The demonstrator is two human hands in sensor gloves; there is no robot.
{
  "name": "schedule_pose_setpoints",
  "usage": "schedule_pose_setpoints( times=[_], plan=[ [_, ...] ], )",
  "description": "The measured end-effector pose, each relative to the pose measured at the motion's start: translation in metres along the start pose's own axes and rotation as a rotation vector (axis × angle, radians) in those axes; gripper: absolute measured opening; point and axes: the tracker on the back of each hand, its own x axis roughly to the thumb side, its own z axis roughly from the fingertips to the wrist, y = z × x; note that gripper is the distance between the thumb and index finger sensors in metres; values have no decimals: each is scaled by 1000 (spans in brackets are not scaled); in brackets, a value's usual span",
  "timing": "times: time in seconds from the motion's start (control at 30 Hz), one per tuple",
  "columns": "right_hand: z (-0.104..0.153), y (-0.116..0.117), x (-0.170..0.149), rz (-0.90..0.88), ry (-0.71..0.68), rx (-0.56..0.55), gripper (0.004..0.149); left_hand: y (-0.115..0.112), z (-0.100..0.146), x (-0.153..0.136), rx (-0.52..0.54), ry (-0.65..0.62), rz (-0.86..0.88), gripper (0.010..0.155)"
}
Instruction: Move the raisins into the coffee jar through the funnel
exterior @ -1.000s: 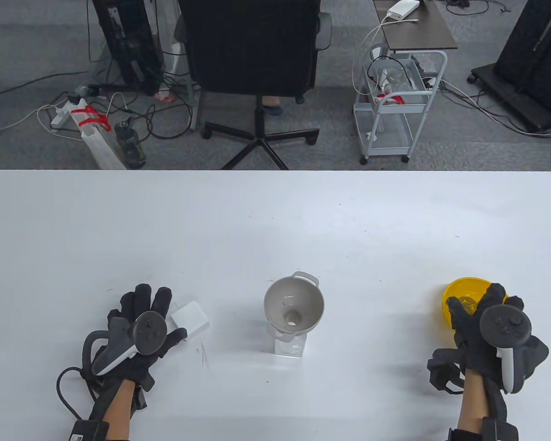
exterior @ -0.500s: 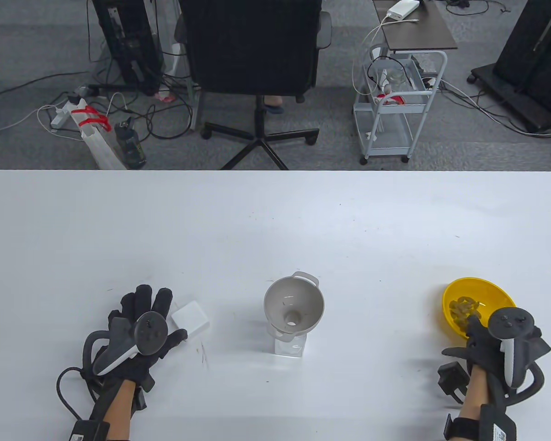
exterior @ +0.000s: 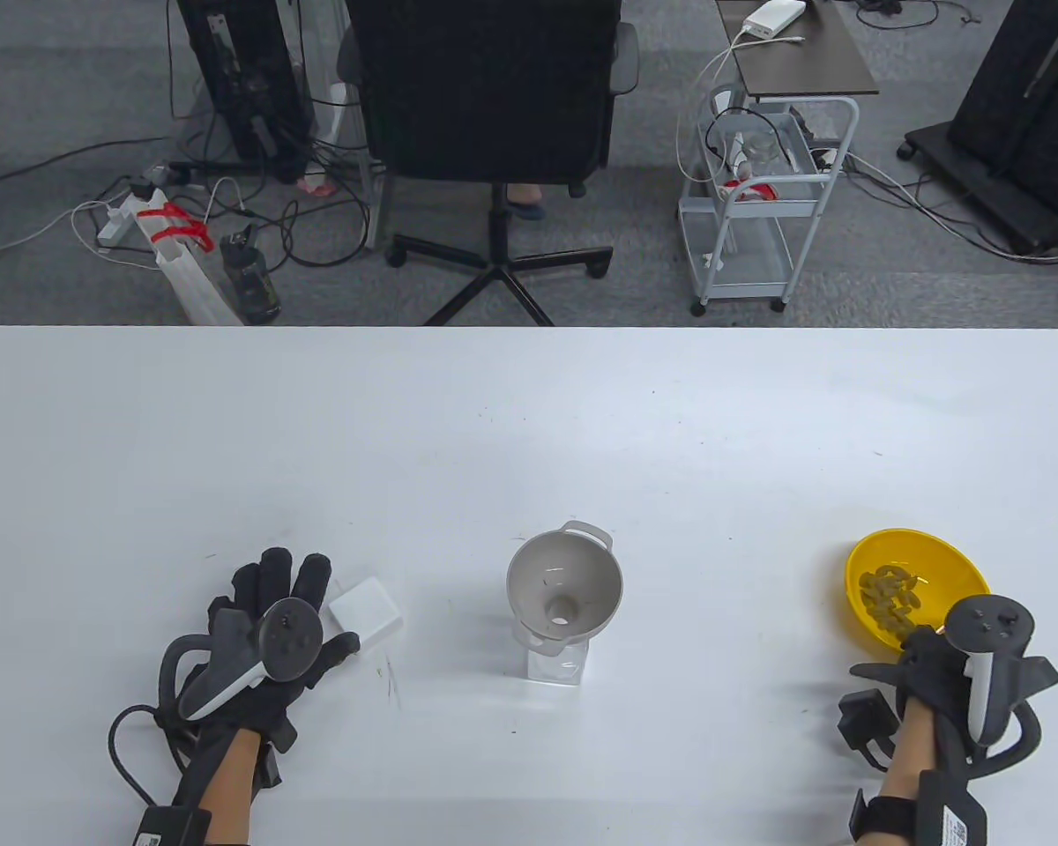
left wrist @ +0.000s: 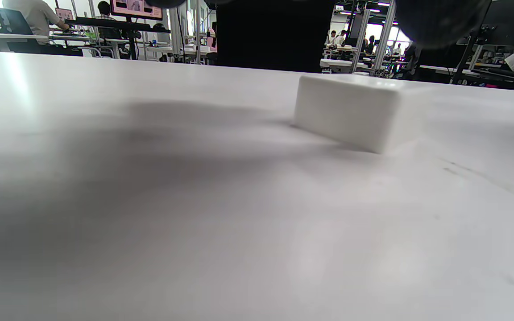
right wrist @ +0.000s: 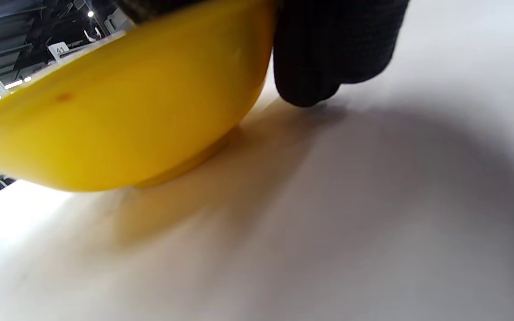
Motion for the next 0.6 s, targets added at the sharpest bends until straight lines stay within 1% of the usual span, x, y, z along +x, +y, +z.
schedule_pose_setpoints(
  times=[0.17,0.27,0.4,0.6],
  plan=[
    [0,-1,1,-141,-6,-17,55,0,0,0,0,0,0,88],
    [2,-1,6,-223,-27,-1,53,0,0,0,0,0,0,89],
    [8,-5,20,-247,-104,-10,53,0,0,0,-5,3,0,88],
    [29,-13,51,-272,-271,-31,53,0,1,0,-8,6,-1,88]
  ],
)
